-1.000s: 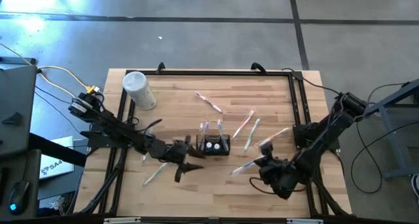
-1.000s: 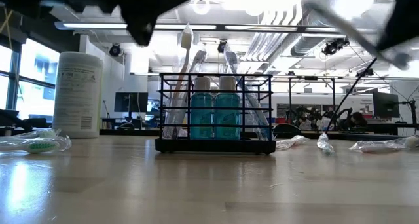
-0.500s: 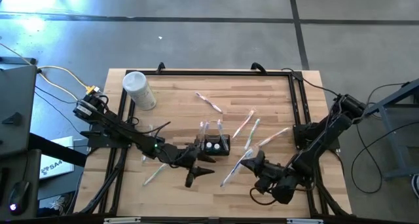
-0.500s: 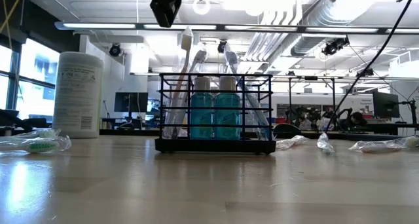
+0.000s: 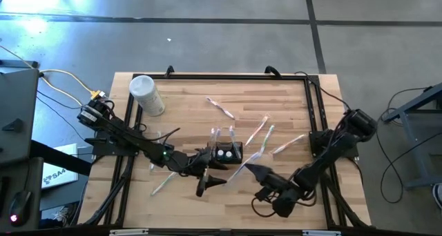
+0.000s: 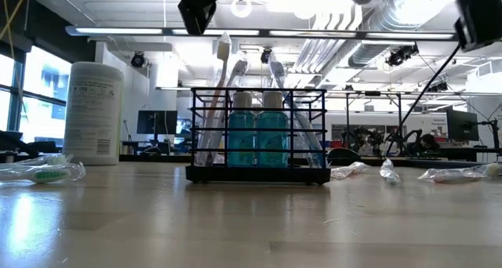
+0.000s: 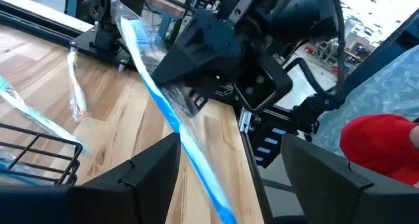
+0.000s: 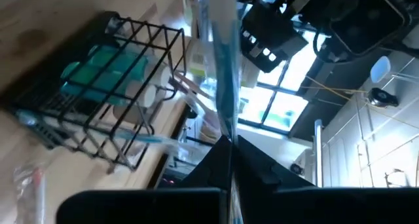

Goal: Pick & Place toothbrushing station
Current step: Put the blue toothbrush into the black wire organizer

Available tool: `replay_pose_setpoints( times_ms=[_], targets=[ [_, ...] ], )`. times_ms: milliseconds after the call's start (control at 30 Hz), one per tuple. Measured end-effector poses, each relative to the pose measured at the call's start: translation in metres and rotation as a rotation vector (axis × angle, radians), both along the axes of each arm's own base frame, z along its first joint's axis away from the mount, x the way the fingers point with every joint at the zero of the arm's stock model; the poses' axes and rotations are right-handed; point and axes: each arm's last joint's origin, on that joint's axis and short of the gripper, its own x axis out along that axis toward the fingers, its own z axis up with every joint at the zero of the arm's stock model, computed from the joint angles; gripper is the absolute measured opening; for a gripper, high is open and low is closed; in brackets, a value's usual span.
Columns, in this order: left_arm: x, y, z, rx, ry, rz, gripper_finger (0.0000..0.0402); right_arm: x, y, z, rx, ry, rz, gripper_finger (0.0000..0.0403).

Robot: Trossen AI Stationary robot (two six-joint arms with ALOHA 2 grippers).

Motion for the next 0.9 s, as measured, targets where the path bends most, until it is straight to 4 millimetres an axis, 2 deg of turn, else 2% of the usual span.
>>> replay_pose_setpoints(
  times_ms=[133, 467, 900],
  targets=[
    [0.002, 0.006, -0.003, -0.014, 0.031, 0.021, 0.0262, 0.008, 0.0, -0.002, 0.005, -0.014, -0.004, 0.0003],
    [0.005, 0.014, -0.007, -0.052, 0.078, 0.043, 0.0262, 0.019, 0.0, 0.01, -0.002, -0.048, 0.044, 0.0003],
    [0.005, 0.014, -0.01, -0.042, 0.105, 0.036, 0.0262, 0.038, -0.021, 0.014, -0.028, -0.034, 0.022, 0.0003]
  ],
)
